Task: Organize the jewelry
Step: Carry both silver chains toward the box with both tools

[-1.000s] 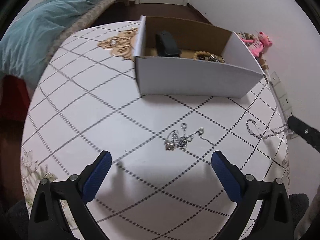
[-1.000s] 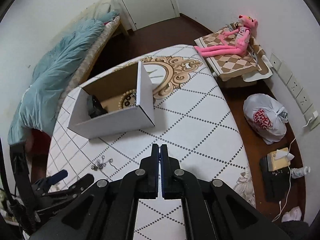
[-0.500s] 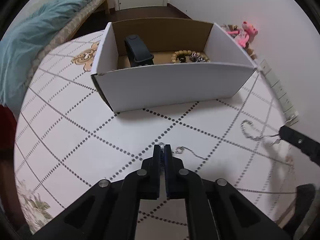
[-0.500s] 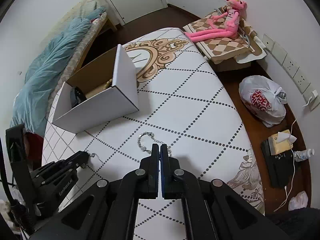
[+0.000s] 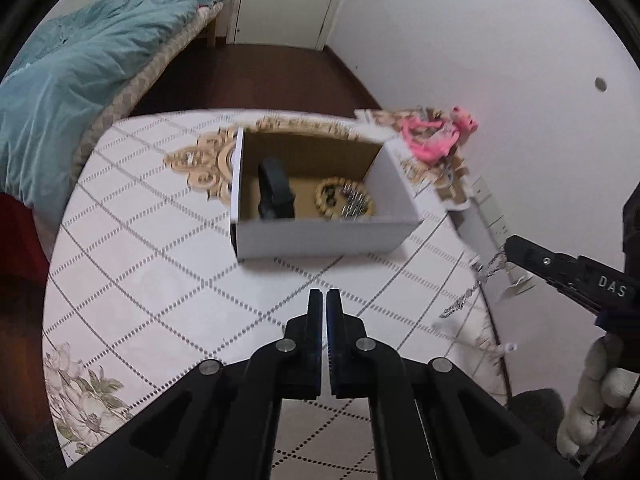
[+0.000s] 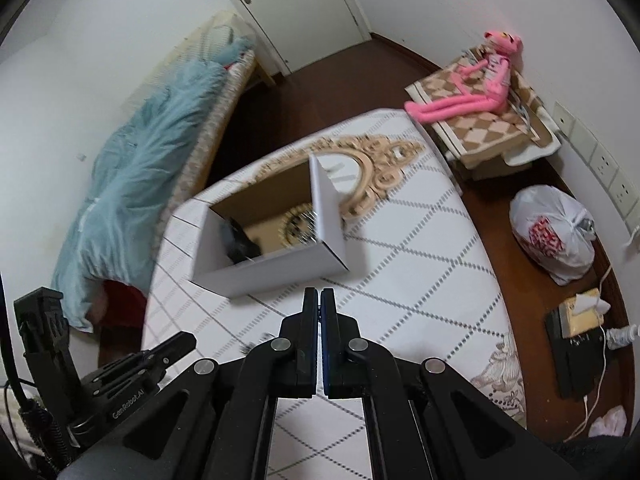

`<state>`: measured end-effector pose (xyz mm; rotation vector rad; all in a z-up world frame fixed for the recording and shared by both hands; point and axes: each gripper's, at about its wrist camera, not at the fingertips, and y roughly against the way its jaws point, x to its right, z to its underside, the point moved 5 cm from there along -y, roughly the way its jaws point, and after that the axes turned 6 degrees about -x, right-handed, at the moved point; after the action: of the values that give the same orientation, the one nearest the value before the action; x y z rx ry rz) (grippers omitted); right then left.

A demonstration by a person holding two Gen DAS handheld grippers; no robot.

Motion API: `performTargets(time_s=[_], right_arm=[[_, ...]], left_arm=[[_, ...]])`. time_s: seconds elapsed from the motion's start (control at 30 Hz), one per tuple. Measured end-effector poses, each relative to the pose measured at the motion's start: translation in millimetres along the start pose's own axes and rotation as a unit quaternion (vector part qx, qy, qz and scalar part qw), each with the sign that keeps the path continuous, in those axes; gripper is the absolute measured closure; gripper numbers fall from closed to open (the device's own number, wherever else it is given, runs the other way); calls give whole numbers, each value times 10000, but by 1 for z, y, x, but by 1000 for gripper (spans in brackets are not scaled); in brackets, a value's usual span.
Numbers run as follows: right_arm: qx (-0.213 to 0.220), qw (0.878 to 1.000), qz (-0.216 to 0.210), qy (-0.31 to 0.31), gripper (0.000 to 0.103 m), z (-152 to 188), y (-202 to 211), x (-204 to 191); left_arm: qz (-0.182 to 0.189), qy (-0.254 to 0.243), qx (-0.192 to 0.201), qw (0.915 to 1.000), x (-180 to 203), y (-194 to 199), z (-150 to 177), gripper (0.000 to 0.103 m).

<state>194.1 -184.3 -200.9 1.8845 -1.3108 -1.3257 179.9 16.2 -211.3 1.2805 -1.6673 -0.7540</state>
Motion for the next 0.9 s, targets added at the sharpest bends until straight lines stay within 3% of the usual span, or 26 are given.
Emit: performTargets(time_s=[0.17,0.27,0.3,0.37,0.4,0.43,0.7,0.8,0.87,0.9], right_arm=[[167,9995,-55,246,102,-20,15,-21],[207,9992,-25,329,102,-27,14,-27],[171,9993,-8,330,102,-27,10,-27],[94,9994,43,320,102,-24,1,-23],[7,9995,85,300,102,-20,-8,-19],[-62,9995,110,275,102,-16,-14,-16],[-623,9968,508,-43,102,30,-65,29],[-713,9957,565,-198,102,43,-74,42],[-745,9951,595,-267,102,49,-77,48],[-757,9949,597,-292,102,50,-79,49]], left_arm=[[275,-30,143,9995,1,20,-20,102],[85,109,-78,9999,-7,6,-18,94],[-5,169,-194,9997,-11,-2,-15,84],[-129,222,-299,9992,-16,-16,-7,49],[-252,241,-364,9987,-19,-27,-2,22],[-315,265,-411,9983,-22,-35,3,20],[-887,50,-932,9917,-26,-94,36,20],[-1155,-234,-885,9891,-21,-106,41,21],[-1338,-477,-814,9865,-15,-109,42,29],[-1284,-590,-714,9874,-10,-108,41,53]])
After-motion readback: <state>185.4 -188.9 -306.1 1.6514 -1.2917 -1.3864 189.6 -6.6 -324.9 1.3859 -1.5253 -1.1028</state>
